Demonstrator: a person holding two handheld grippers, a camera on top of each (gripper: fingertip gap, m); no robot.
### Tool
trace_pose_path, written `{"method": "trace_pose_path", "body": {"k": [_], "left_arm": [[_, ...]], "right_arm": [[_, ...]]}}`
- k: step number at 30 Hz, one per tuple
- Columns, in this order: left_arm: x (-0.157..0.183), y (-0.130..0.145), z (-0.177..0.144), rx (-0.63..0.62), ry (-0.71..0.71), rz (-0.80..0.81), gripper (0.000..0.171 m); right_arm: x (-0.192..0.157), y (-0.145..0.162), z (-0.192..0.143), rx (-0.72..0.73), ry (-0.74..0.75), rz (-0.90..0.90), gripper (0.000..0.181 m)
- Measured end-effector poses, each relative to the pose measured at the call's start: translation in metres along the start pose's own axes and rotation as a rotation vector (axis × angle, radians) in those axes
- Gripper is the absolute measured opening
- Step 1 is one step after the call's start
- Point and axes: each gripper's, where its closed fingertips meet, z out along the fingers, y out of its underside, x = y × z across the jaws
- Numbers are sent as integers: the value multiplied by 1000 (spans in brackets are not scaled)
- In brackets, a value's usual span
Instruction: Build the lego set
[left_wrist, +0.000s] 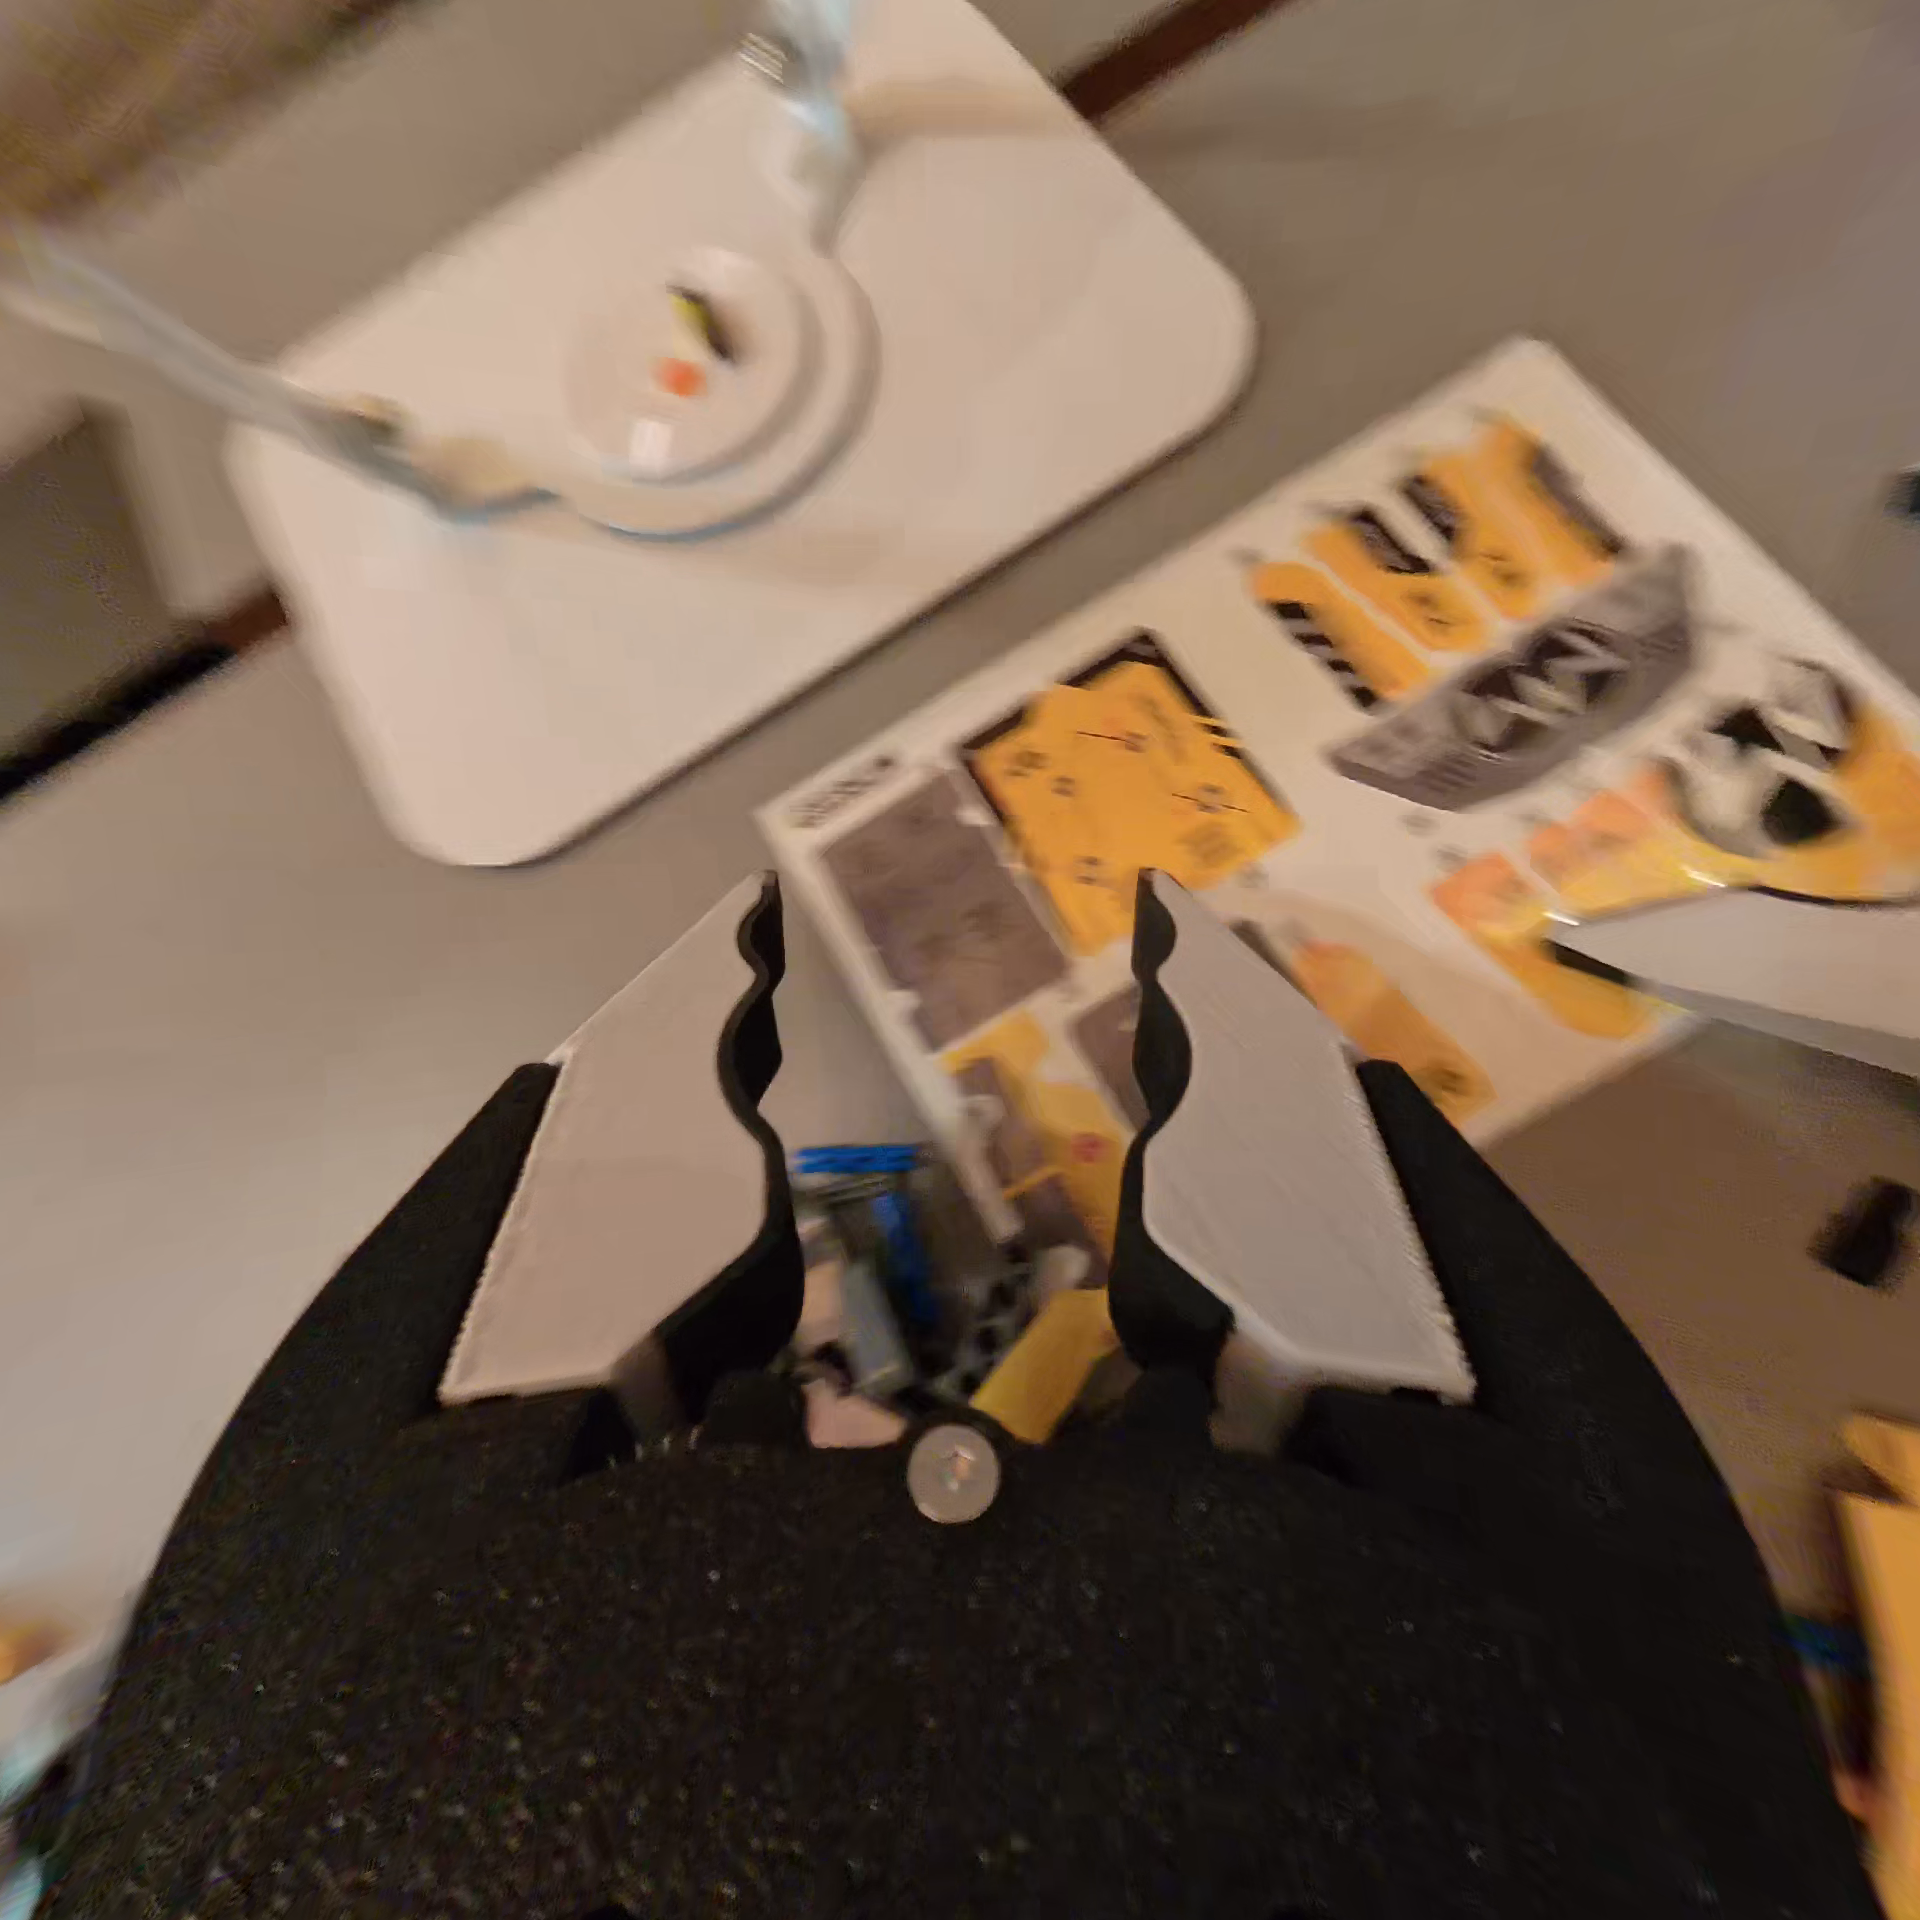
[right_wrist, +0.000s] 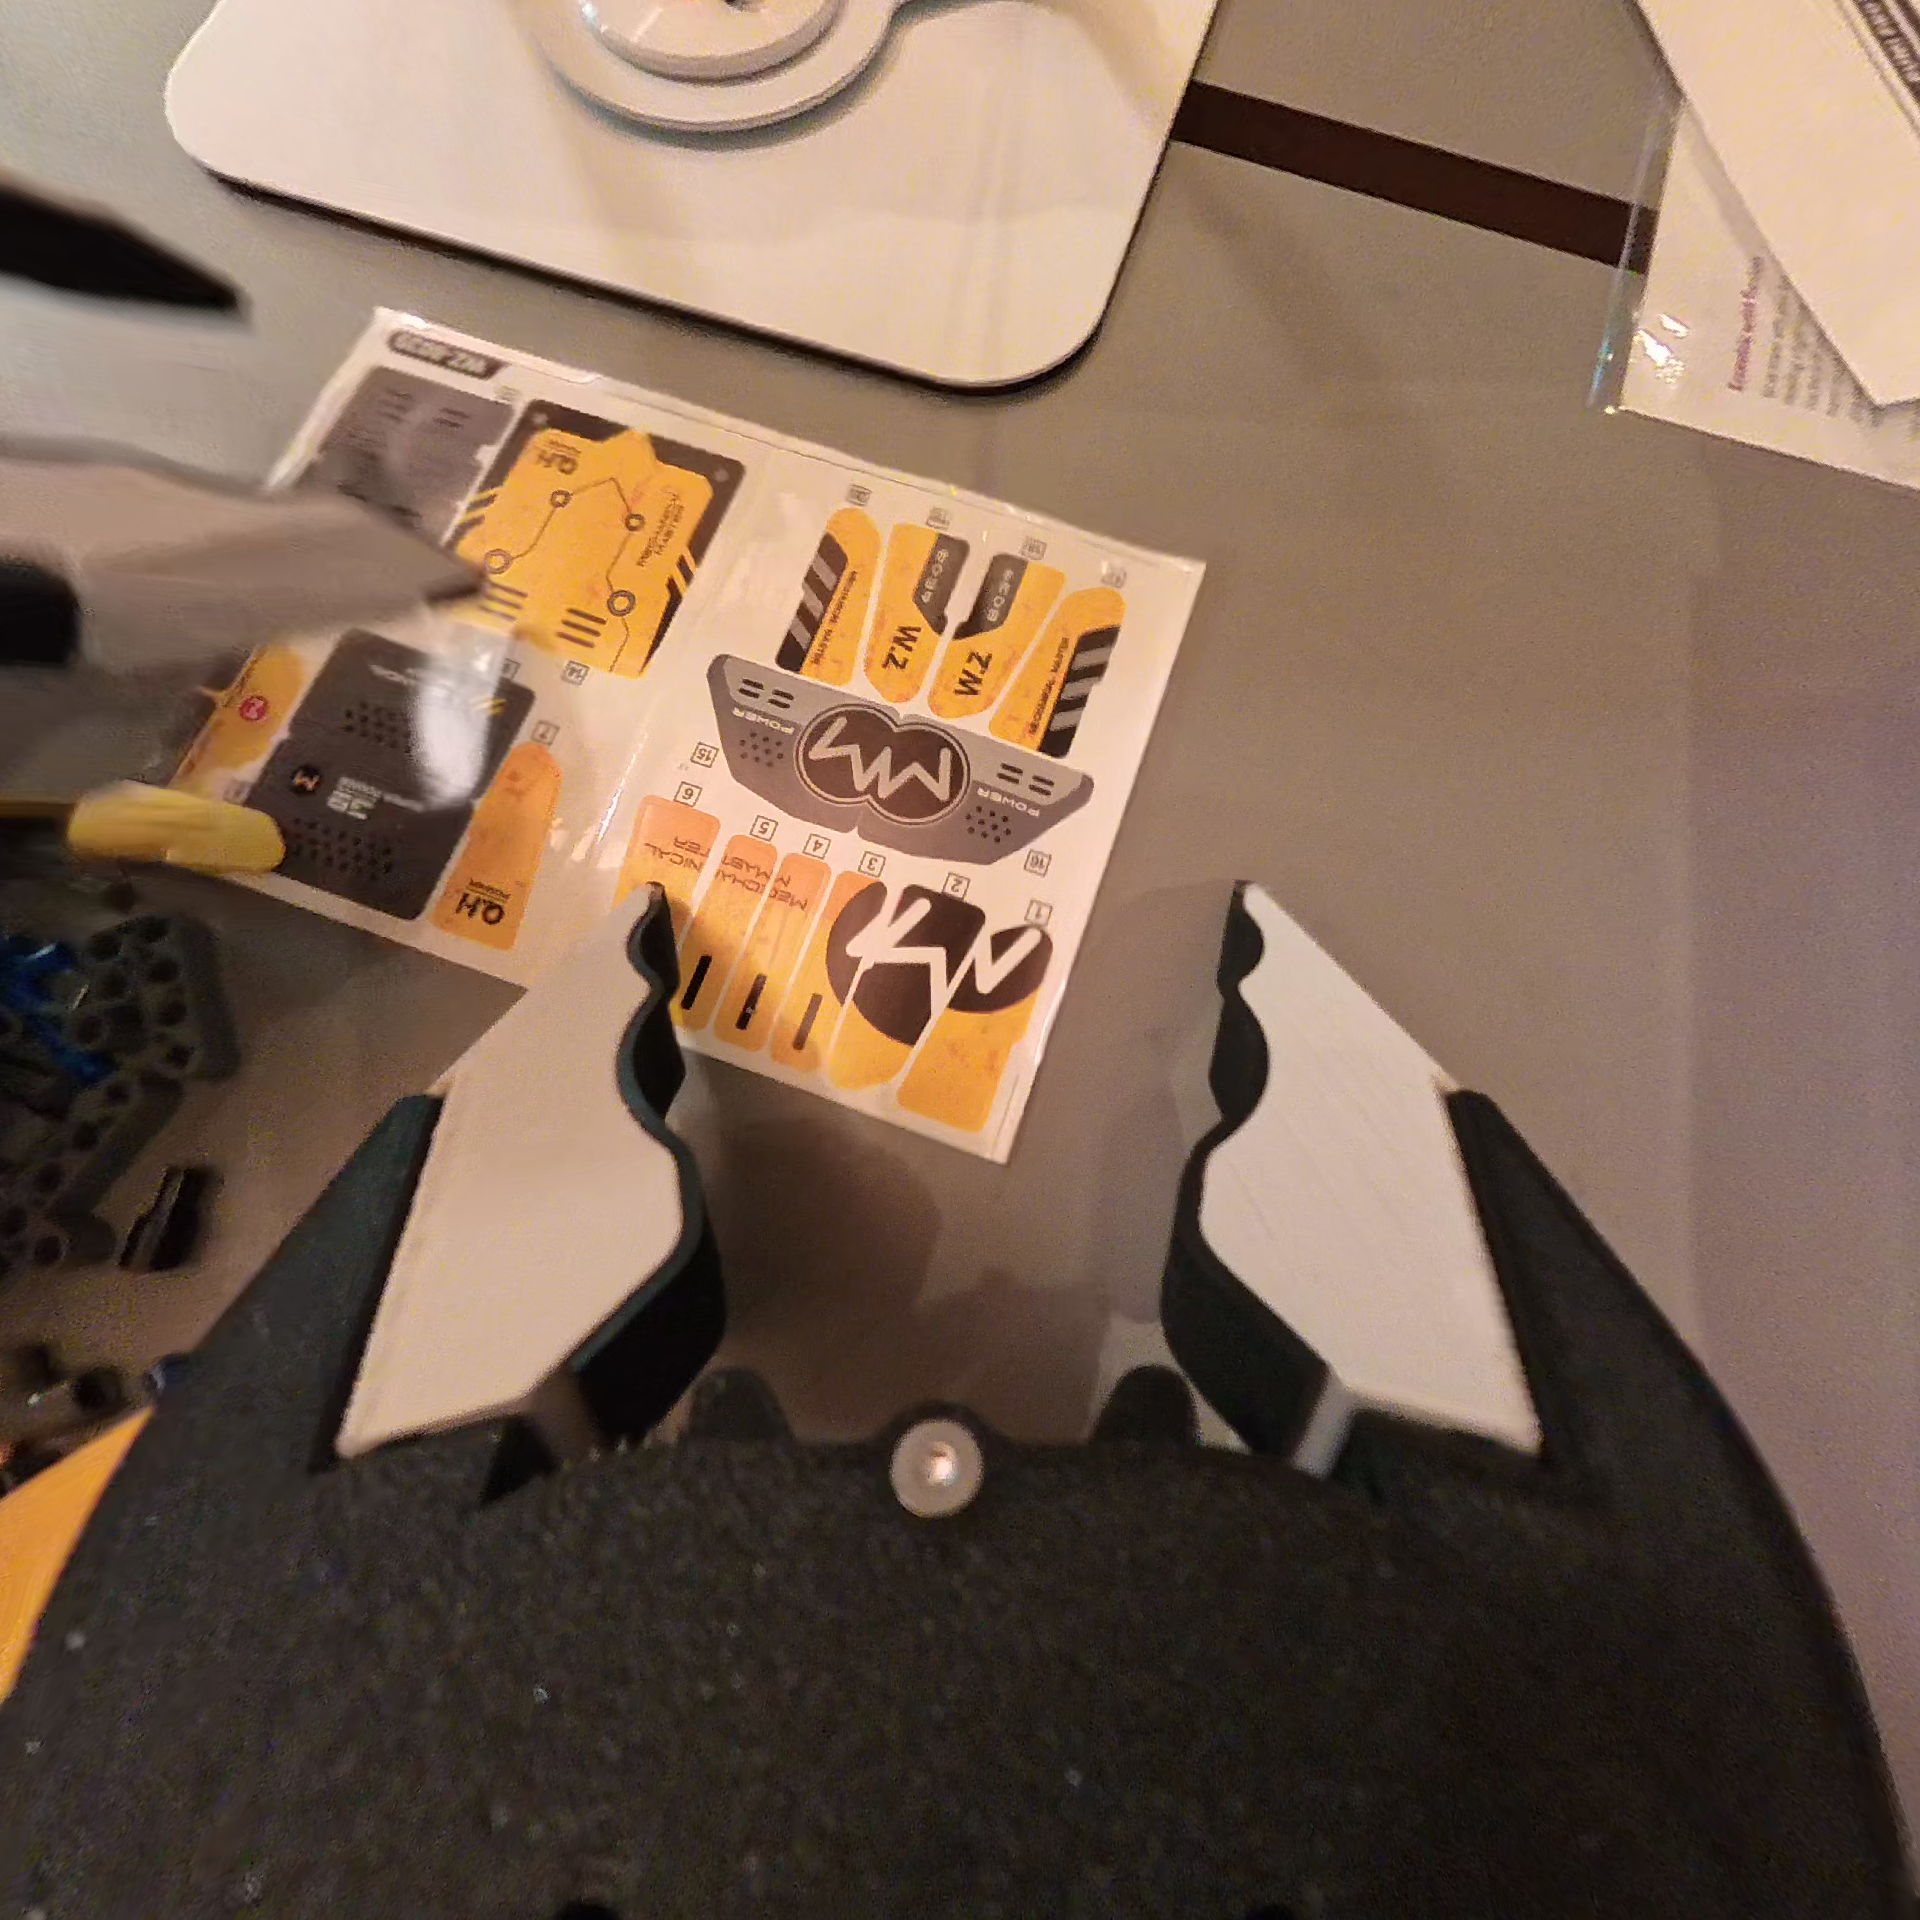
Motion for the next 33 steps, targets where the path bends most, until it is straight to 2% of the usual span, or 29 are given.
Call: {"method": "trace_pose_path", "body": {"k": [2,4,8,11,13,15,16,18,19,23,26,29,32,33], "left_arm": [[-17,-16,-21,66,-126,73,66],[-15,-33,-49,182,-138,120,66],[10,-36,-97,396,3,167,65],[9,-19,-122,414,50,34,59],[21,-7,-133,412,185,-5,44],[30,-2,-141,453,290,-42,36],[32,-1,-144,485,320,-42,22],[36,-5,-152,537,364,-17,0],[40,-8,-159,557,390,6,0],[41,-16,-184,648,365,54,0],[40,-8,-179,622,346,105,0],[28,0,-170,620,286,120,0],[33,7,-170,620,358,131,0],[38,7,-174,631,402,132,0]], "right_arm": [[4,-6,-8,32,20,-18,105],[4,-23,-25,127,12,-28,105],[-10,-45,-65,304,-96,-84,105],[-25,-36,-77,310,-185,-154,104],[-34,-29,-77,272,-212,-209,71],[-49,-24,-76,242,-253,-277,44],[-60,-23,-76,246,-294,-305,28],[-78,-28,-79,287,-371,-341,5],[-84,-34,-82,329,-403,-348,0],[-97,-53,-86,527,-493,-365,0],[-98,-49,-81,479,-511,-364,0],[-109,-47,-94,499,-576,-340,2],[-123,-39,-104,537,-642,-361,27],[-126,-37,-106,558,-657,-369,28]]}}
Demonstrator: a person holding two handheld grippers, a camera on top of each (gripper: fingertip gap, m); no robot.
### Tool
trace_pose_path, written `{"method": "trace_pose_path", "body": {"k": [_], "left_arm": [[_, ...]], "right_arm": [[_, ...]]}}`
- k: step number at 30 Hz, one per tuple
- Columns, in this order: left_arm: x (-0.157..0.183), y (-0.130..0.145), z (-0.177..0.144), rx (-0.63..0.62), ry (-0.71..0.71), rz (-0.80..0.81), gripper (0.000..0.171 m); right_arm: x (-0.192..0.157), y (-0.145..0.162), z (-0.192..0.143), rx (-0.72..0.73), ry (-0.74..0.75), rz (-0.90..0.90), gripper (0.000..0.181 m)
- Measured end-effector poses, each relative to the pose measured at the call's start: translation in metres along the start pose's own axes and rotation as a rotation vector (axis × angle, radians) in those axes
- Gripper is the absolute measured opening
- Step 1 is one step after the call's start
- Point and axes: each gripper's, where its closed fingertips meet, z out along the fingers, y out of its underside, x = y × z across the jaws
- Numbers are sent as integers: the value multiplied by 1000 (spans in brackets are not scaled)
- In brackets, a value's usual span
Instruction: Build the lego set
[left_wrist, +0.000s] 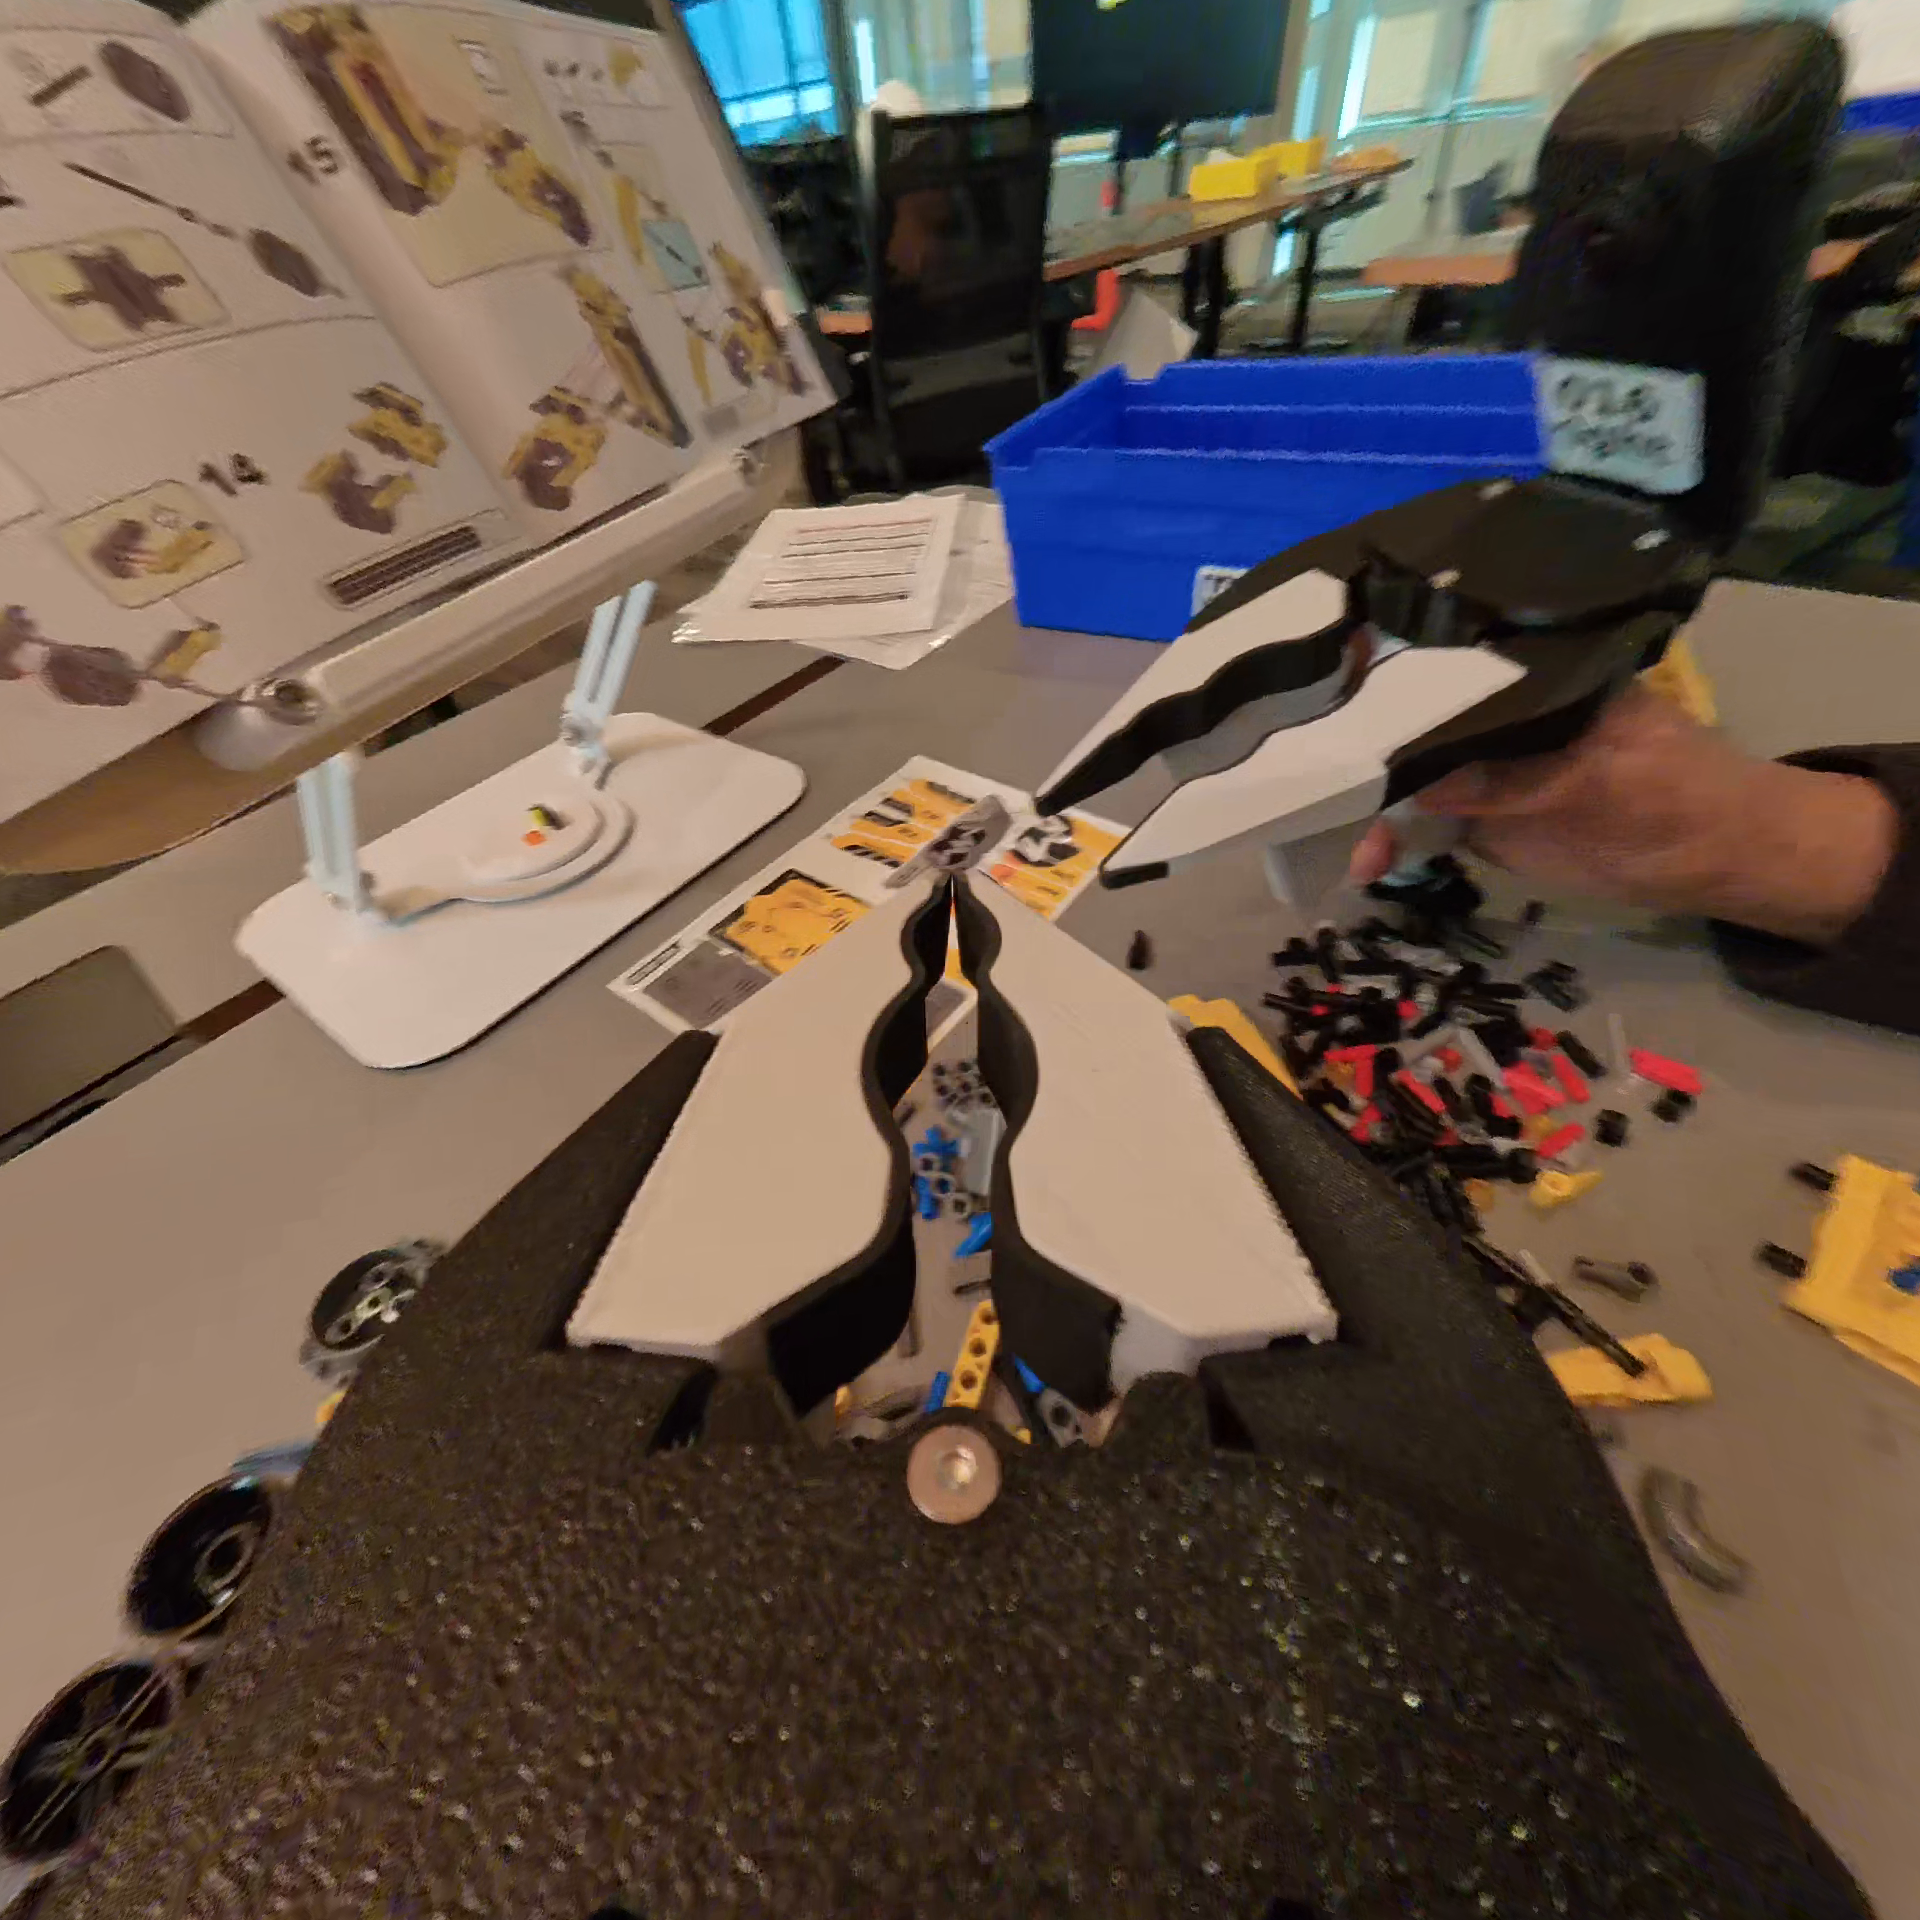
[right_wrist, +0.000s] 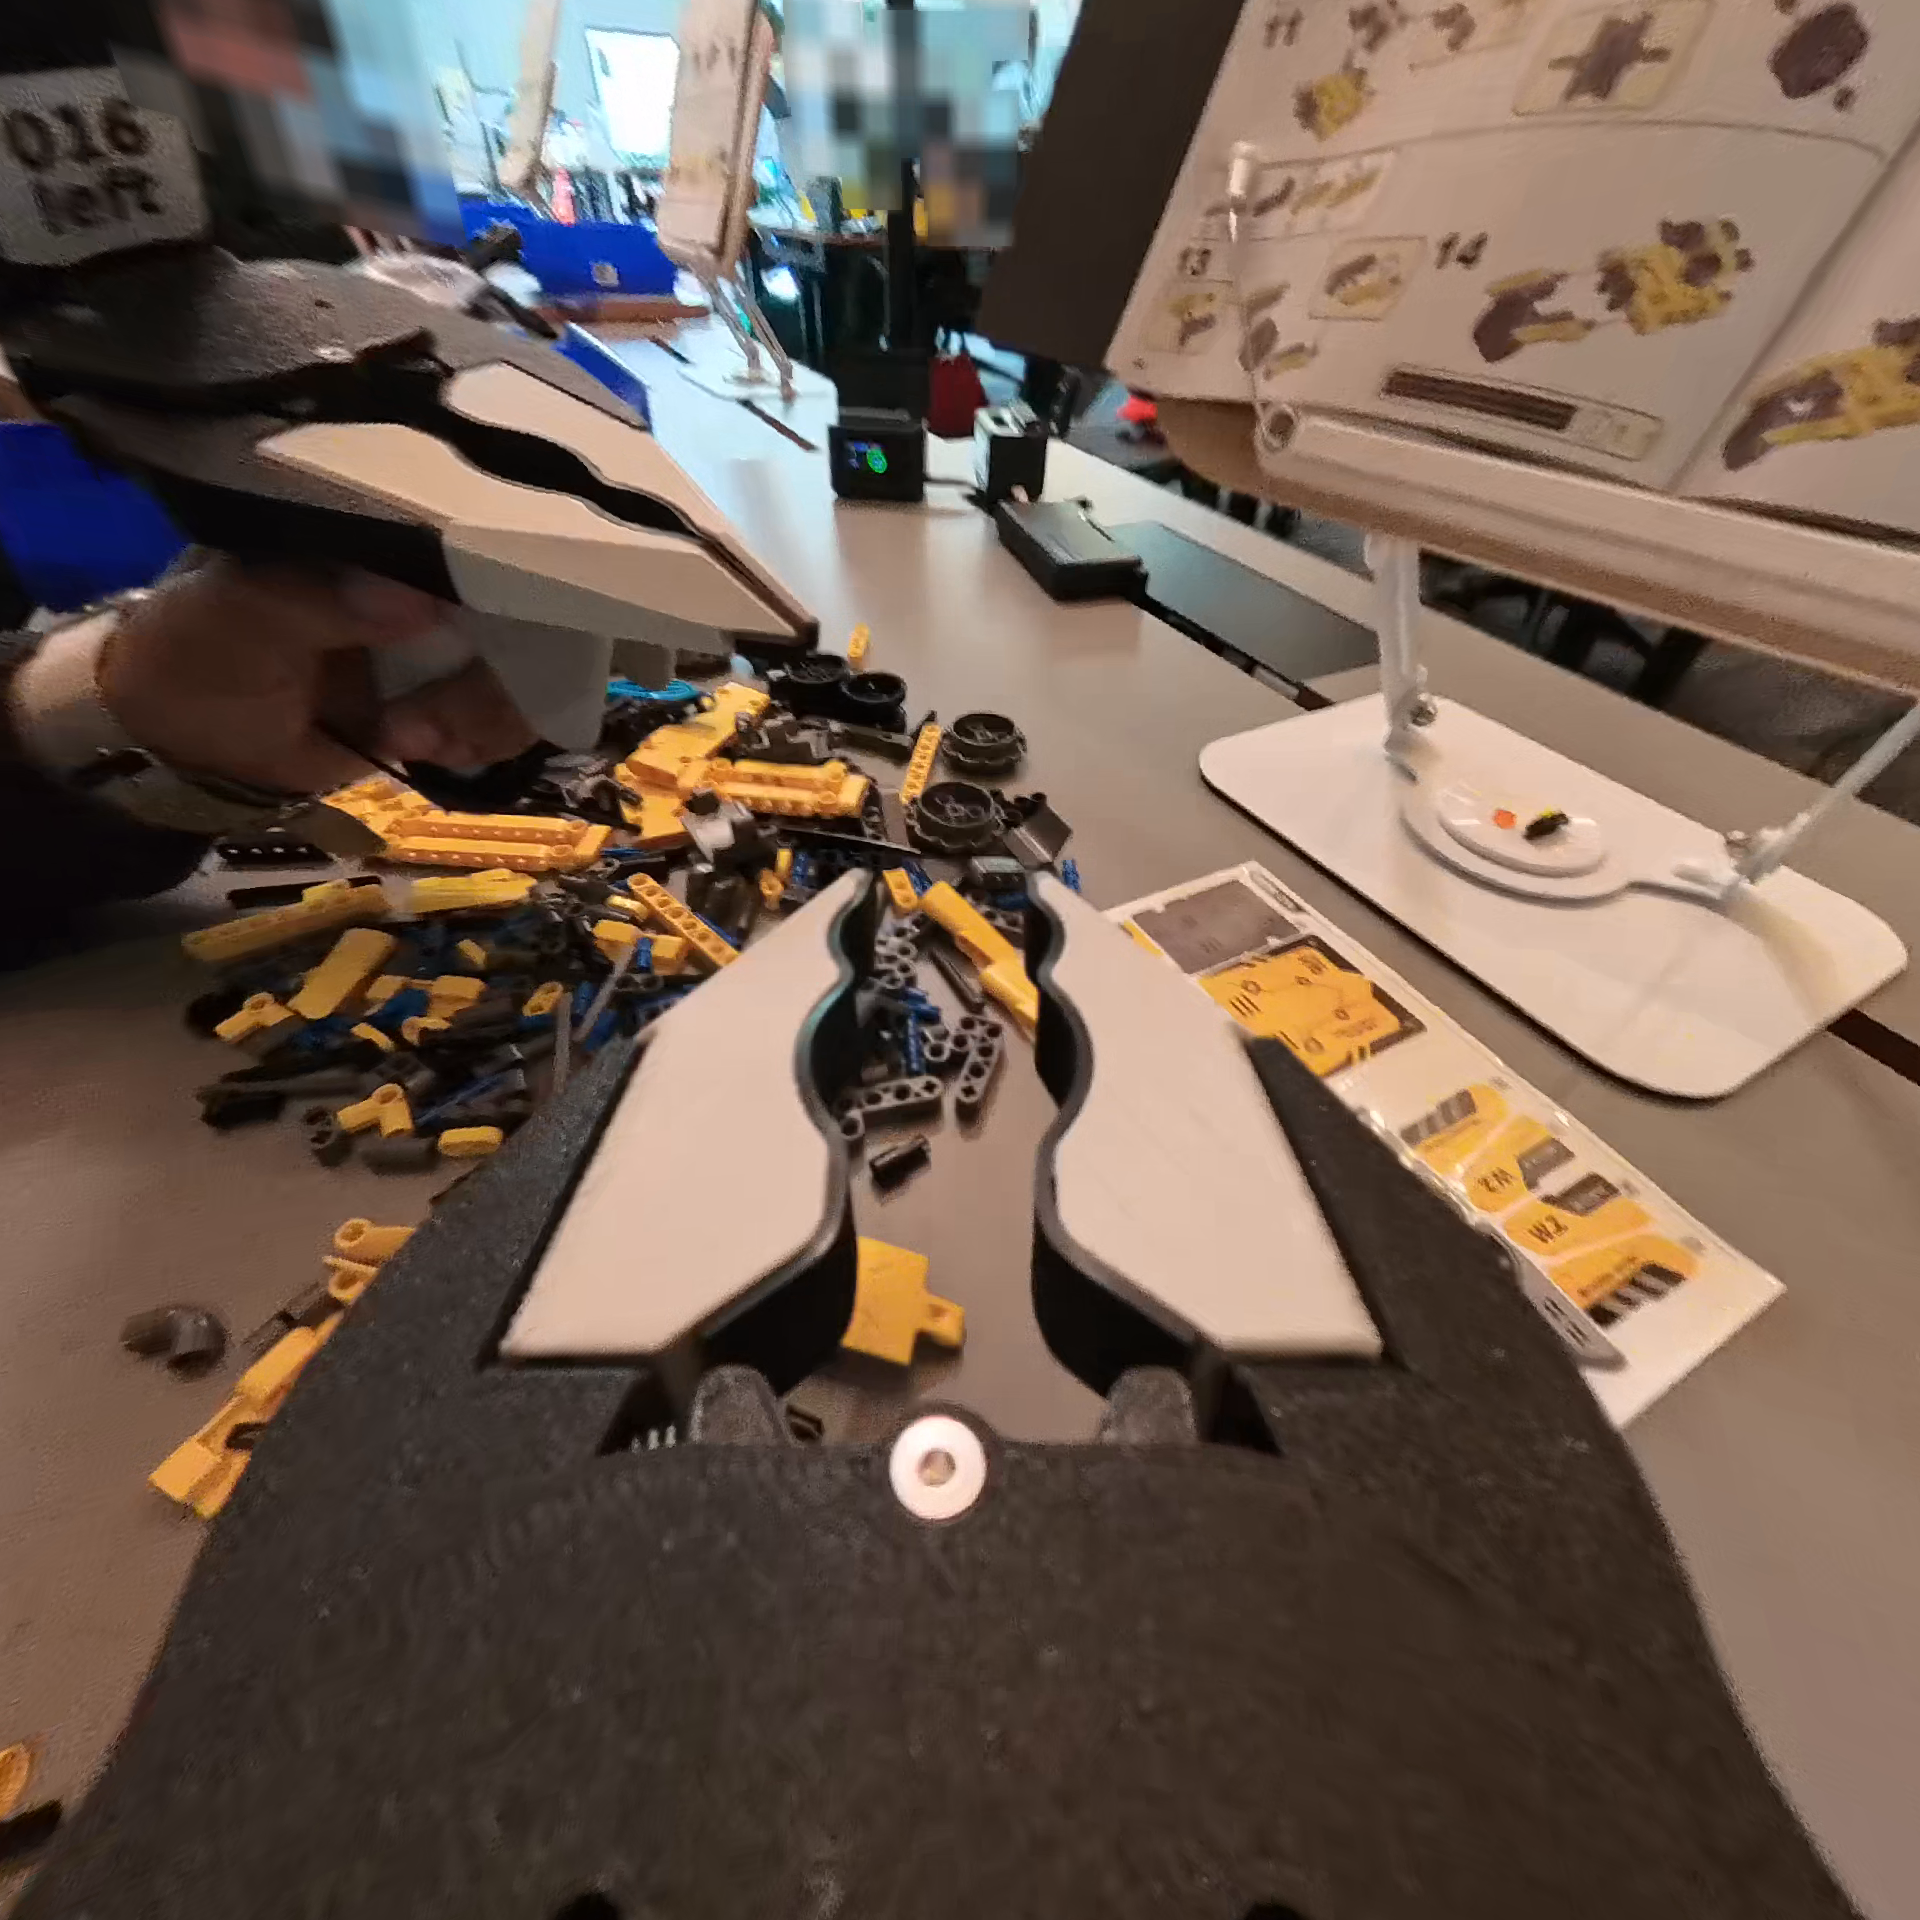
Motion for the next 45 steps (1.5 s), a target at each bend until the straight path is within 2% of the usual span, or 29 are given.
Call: {"method": "trace_pose_path", "body": {"k": [4,11,19,29,37,41,45], "left_arm": [[10,-11,-6,73,69,-42,0],[31,-16,-7,103,158,-34,0],[30,-15,-6,88,131,-3,0],[27,-9,-3,73,122,-12,0],[29,-8,-2,66,122,1,0],[25,-8,-3,66,113,-11,0],[24,-9,-3,74,115,-31,0]], "right_arm": [[-18,-11,-1,58,-99,24,33],[-32,-26,-8,95,-117,-9,37],[-21,-35,-12,124,59,-94,37],[-32,-30,-5,117,32,-85,37],[-28,-30,-6,155,4,35,37],[-16,-35,-11,193,55,67,53],[-13,-37,-13,207,60,85,54]]}}
